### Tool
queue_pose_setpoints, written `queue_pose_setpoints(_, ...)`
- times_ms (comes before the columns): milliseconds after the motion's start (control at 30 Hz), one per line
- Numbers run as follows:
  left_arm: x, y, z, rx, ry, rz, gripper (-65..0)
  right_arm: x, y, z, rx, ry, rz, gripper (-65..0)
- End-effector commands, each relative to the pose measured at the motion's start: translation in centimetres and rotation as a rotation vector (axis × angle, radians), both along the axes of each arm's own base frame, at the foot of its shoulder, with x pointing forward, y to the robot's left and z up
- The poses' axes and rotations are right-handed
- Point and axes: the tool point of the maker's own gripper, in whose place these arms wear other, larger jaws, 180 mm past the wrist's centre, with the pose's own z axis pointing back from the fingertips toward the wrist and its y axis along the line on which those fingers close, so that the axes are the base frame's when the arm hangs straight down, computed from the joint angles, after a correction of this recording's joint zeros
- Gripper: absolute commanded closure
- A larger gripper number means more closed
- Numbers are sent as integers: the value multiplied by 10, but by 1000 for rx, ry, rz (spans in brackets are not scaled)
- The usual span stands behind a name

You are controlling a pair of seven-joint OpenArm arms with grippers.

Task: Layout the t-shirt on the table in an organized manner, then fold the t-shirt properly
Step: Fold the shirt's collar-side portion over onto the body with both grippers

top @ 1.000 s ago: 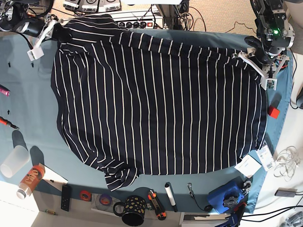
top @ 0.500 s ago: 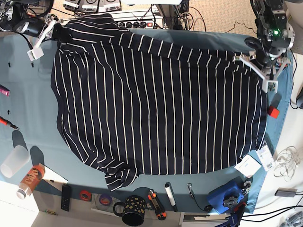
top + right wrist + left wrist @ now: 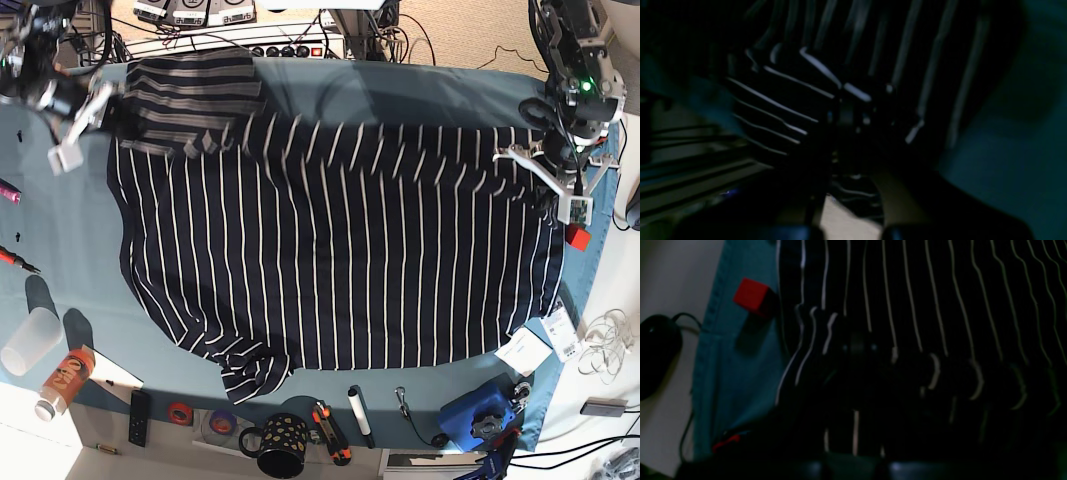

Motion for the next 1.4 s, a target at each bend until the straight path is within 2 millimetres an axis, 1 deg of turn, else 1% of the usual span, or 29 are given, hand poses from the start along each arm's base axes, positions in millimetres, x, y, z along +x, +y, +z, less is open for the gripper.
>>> queue_pose_setpoints(0, 10, 3, 9, 12, -50, -6, 0, 15, -10, 13, -19, -69, -20, 0)
queue_pose_setpoints(100, 20, 3, -7, -26, -23, -24, 0, 34, -24, 13, -19, -111, -78, 0)
queue_pose_setpoints(167, 27, 6, -15, -49, -11, -11, 0, 48, -32, 13, -3, -139, -115, 0)
queue_pose_setpoints(233, 35, 8, -15, -57, -16, -2, 0, 60, -38, 13, 25, -163, -147, 0)
queue_pose_setpoints(300, 42, 8, -10, -58, -36, -2, 0, 72, -43, 12, 53, -172, -174, 0)
queue_pose_setpoints(400, 50, 8, -2, -58, -60, -3, 0, 84, -47, 4, 70, -155, -196, 0)
queue_pose_setpoints(500, 53, 8, 2, -56, -80, -3, 0, 93, -46, -1, 90, -142, -195, 0)
queue_pose_setpoints(600, 55, 9, 7, -54, -108, -4, 0, 105, -43, 0, 101, -150, -187, 0)
queue_pose_setpoints(767, 56, 9, 7, -55, -108, -4, 0, 126, -30, 6, 79, -160, -135, 0)
queue_pose_setpoints(833, 56, 8, 6, -53, -107, -11, 0, 130, -24, 7, 81, -161, -113, 0)
queue_pose_setpoints(900, 56, -1, 7, -37, -107, -83, 0, 130, -19, 4, 80, -151, -98, 0)
queue_pose_setpoints(933, 55, -7, 8, -20, -108, -146, -27, 130, -18, 3, 79, -148, -93, 0)
queue_pose_setpoints(1000, 53, -20, 13, 33, -128, -306, -188, 130, -17, 2, 78, -145, -90, 0)
queue_pose_setpoints(1033, 51, -25, 18, 58, -145, -390, -251, 130, -17, 2, 77, -145, -91, 0)
queue_pose_setpoints(1067, 50, -28, 24, 79, -168, -457, -290, 129, -17, 2, 75, -144, -91, 0)
queue_pose_setpoints(1100, 50, -28, 28, 108, -178, -506, -303, 129, -17, 2, 75, -141, -90, 0)
queue_pose_setpoints(1133, 50, -25, 29, 140, -170, -532, -303, 129, -17, 2, 75, -140, -89, 0)
queue_pose_setpoints(1200, 50, -17, 27, 224, -129, -572, -303, 129, -17, 1, 74, -139, -89, 0)
queue_pose_setpoints(1300, 48, -11, 13, 307, -52, -636, -303, 129, -17, 2, 76, -140, -89, 0)
queue_pose_setpoints(1367, 52, -7, 4, 318, -14, -635, -303, 129, -17, 1, 76, -139, -89, 0)
